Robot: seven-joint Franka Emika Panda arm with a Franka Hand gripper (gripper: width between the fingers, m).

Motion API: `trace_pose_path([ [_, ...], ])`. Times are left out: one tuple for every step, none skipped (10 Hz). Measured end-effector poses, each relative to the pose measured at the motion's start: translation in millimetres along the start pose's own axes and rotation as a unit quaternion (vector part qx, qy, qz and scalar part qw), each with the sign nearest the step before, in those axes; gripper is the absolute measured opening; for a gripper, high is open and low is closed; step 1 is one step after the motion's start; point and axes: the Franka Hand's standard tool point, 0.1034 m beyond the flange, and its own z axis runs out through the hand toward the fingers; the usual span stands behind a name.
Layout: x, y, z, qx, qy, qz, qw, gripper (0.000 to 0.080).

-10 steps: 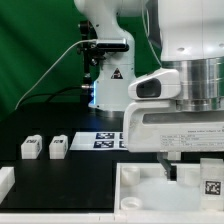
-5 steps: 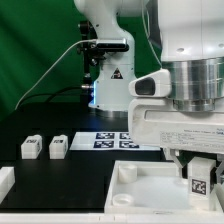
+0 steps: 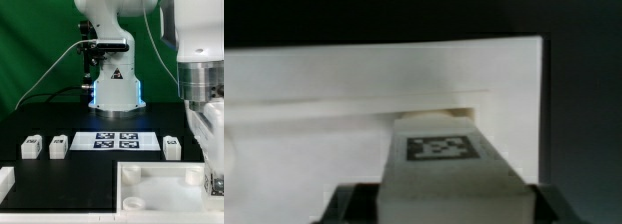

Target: Assemble one leg

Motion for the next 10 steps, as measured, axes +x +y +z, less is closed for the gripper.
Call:
trace_pose_path([
  [0.8,0.6,-0.5,0.005,0.009,0.071,0.997,0.0292],
  [1.1,1.2,-0.5,0.007,0.009,0.064,0.998,0.0293],
  [2.1,1.6,-0.4,0.008,0.008,0.075,0.997,0.0293],
  [2.8,1.9,-0.3,0.008,0.01,0.057,0.998,0.0294],
  [1.9,2.4,0.3,0.008,0.009,0.056,0.998,0.0294],
  [1.8,2.6,0.5,0.007,0.009,0.055,0.998,0.0459],
  [1.7,2.7,0.6,0.007,0.009,0.054,0.998,0.0604],
  [1.6,2.4,-1.0,0.019,0.005,0.046,0.999,0.0636],
  [2.8,10.2,-7.1,0.036,-0.006,0.042,0.998,0.0636],
  [2.3,15.3,-17.8,0.041,-0.016,0.044,0.998,0.0646],
])
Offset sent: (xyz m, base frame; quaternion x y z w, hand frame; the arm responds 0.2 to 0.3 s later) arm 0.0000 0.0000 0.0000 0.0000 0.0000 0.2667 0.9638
